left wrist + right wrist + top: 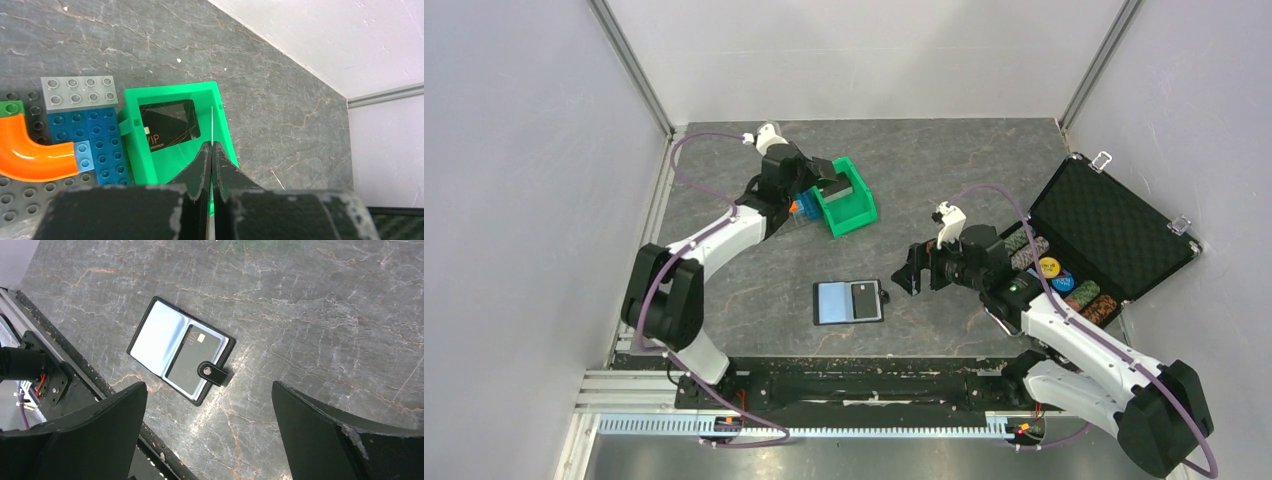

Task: Take the credit cards out of the card holder
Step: Place the credit card in the storage box.

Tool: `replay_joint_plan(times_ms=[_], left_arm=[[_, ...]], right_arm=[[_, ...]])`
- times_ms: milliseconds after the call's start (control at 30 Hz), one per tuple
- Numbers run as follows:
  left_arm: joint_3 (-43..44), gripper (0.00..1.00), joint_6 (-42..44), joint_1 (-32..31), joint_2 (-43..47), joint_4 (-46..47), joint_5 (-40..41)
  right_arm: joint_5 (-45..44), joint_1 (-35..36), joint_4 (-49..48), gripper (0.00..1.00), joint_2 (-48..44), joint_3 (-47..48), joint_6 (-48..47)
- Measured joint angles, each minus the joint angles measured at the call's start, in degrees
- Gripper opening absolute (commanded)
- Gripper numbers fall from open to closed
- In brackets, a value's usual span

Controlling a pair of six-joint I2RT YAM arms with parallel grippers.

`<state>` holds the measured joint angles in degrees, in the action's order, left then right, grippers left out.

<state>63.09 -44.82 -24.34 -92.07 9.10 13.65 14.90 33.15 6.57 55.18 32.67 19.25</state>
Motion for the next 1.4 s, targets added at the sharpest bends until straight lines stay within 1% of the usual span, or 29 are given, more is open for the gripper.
replay_joint_plan(times_ms=[300, 567, 1167, 1300, 1400], left_arm=[[0.94, 0.02, -5.16, 0.00, -8.39, 2.71, 1.36], [2.67, 0.02, -5.86, 0.00, -13.29, 3.87, 2.40], [5.11, 0.02, -5.84, 0.00, -16.13, 4.66, 4.90], [6.36, 0.05, -5.84, 0.00, -17.18, 4.13, 4.96], [7.41, 0.10, -5.81, 0.00, -17.79, 3.74, 5.05]], right_arm=[[-2.40, 0.00, 1.92, 0.98, 2.05, 3.45, -1.62], [-4.48, 0.00, 2.69, 0.98, 2.03, 4.33, -2.91], [-9.22, 0.00, 5.20, 0.98, -1.40, 5.57, -4.50], [-9.68, 0.00, 5.44, 0.98, -1.51, 5.57, -4.48], [-10.12, 0.00, 5.57, 0.98, -1.68, 5.57, -4.50]])
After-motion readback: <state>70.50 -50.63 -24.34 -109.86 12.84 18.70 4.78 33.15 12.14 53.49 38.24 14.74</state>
